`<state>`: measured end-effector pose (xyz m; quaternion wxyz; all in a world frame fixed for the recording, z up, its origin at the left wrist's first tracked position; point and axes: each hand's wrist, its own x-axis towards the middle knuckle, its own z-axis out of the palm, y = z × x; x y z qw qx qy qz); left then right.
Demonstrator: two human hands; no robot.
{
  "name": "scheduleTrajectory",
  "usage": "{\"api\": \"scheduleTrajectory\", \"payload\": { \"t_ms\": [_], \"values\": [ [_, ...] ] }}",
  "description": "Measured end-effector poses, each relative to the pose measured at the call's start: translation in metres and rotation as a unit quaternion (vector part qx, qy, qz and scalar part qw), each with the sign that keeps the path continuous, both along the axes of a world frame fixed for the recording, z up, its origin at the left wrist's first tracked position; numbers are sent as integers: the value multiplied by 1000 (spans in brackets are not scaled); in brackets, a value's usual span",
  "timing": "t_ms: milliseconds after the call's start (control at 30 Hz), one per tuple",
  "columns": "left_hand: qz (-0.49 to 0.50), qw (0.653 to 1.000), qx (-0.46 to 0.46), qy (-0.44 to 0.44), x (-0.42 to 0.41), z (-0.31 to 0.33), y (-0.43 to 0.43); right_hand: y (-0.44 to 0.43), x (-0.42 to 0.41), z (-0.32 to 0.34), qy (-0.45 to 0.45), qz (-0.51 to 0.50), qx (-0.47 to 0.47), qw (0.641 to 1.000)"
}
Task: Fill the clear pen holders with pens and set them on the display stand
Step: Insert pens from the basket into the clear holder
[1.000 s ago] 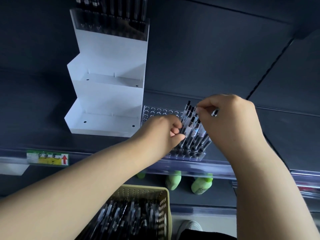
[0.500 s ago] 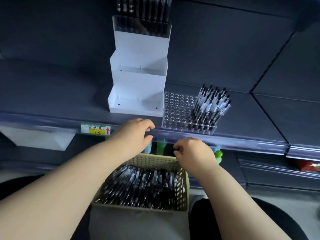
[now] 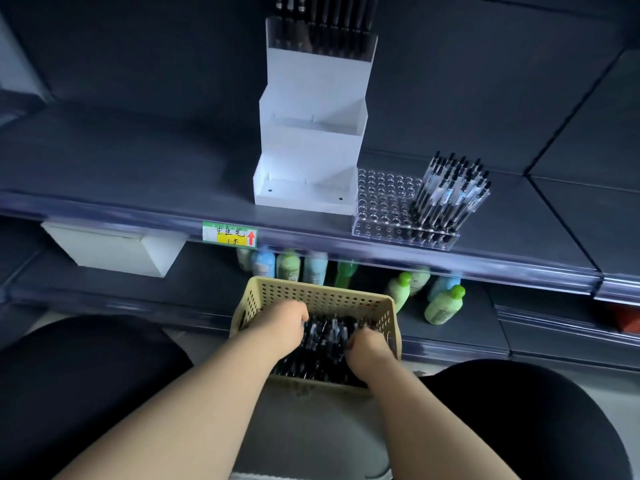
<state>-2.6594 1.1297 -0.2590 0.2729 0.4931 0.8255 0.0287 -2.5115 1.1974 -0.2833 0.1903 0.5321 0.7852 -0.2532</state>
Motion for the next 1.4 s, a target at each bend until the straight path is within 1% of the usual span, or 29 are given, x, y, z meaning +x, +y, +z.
{"api": "scheduleTrajectory", "payload": {
  "t_ms": [100, 233, 300, 433, 600, 767, 867, 1000, 1133, 1267, 1400],
  "values": [
    [33, 999, -35, -9, 3, -22, 3, -1, -6, -12, 45, -62, -28, 997],
    [60, 995, -79, 6, 5, -44, 8, 9, -16, -24, 61, -86, -35, 994],
    [54, 994, -92, 28, 8, -55, 10, 15, -23, -32, 70, -102, -44, 991],
    [18, 988, -110, 105, 17, -67, 18, 22, -30, -43, 67, -141, -55, 986],
    [-2, 982, -135, 130, 22, -68, 28, 28, -39, -51, 54, -180, -74, 979],
    [2, 977, -164, 138, 26, -63, 31, 28, -40, -47, 51, -169, -106, 979],
    [15, 975, -180, 127, 26, -60, 29, 24, -38, -42, 84, -184, -141, 969],
    [39, 978, -170, 111, 26, -55, 23, 17, -25, -31, 127, -200, -153, 960],
    [37, 980, -166, 105, 30, -53, 15, 11, -17, -26, 129, -175, -142, 966],
    [48, 980, -170, 94, 34, -56, 16, 8, -14, -23, 139, -146, -109, 973],
    [51, 986, -121, 102, 38, -58, 19, 11, -5, -21, 143, -146, -94, 975]
  ]
}}
